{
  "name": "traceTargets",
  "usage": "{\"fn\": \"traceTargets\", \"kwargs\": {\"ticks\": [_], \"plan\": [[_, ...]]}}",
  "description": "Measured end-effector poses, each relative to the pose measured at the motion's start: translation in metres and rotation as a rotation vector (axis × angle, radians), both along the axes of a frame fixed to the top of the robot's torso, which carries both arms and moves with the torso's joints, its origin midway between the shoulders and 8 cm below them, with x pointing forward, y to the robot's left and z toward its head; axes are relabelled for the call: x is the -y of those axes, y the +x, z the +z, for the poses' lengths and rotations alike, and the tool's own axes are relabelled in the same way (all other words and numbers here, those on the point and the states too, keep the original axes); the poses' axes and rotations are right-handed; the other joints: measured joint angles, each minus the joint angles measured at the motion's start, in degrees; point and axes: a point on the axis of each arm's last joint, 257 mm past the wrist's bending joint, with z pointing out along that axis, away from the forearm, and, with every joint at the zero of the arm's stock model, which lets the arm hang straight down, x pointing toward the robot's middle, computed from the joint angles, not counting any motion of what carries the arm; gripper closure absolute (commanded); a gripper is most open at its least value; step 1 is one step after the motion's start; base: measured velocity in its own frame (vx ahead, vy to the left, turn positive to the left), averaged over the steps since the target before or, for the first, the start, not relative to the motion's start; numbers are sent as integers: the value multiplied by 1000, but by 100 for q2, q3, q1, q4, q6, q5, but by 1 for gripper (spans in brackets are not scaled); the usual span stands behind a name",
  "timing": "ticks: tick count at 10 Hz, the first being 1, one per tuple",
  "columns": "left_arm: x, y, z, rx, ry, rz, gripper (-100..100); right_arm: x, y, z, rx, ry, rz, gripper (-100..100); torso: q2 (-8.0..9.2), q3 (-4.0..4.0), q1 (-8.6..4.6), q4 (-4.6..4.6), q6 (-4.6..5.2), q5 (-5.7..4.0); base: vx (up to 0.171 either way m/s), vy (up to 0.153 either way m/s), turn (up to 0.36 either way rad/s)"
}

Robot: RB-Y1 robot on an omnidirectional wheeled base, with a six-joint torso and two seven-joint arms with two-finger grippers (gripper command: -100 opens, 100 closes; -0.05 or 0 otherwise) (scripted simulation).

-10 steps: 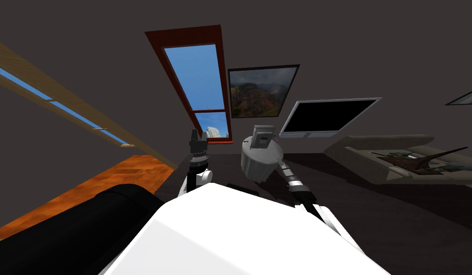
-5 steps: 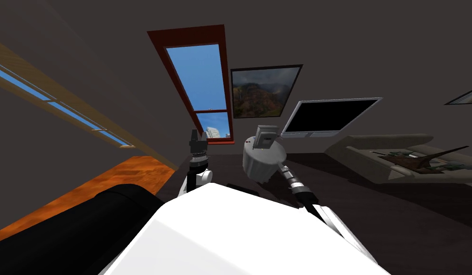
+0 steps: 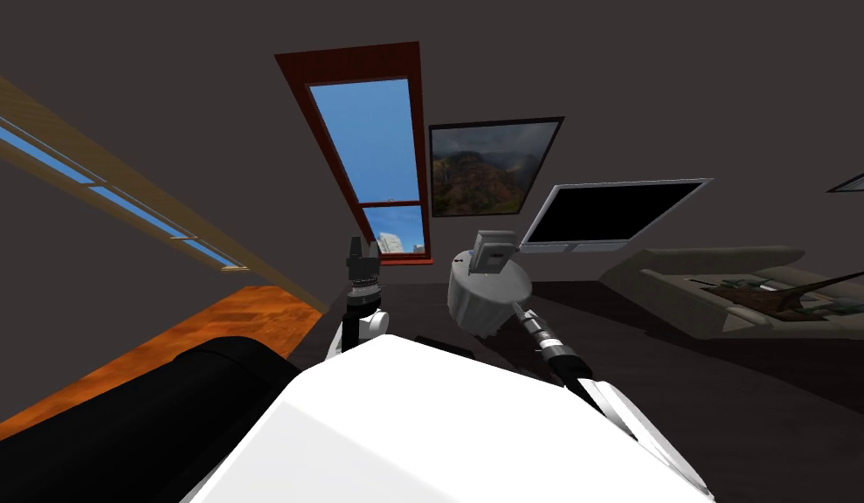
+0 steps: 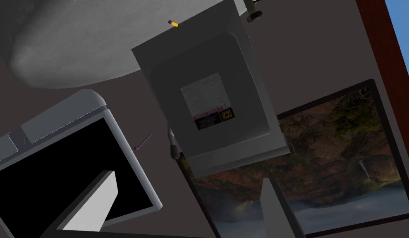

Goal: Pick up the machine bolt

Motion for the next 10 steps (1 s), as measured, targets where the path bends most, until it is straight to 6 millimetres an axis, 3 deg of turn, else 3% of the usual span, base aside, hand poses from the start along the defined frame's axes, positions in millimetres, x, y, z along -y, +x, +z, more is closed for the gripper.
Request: {"fn": "traceTargets", "kwargs": {"ticks": [6, 8, 10], "plan": [[0, 0, 0, 0, 0, 0, 0, 57, -9, -42, -105, -192, -35, -100, -9, -5, -5, -2, 0, -1, 41, 101, 31], [0, 0, 0, 0, 0, 0, 0, 88, -15, -59, -156, -271, -59, -100, -18, -10, 11, -3, -2, 2, 75, 147, 70], [0, 0, 0, 0, 0, 0, 0, 105, -22, -71, -193, -328, -74, -100, -21, -12, 22, -5, -2, 3, 101, 172, 94]]}}
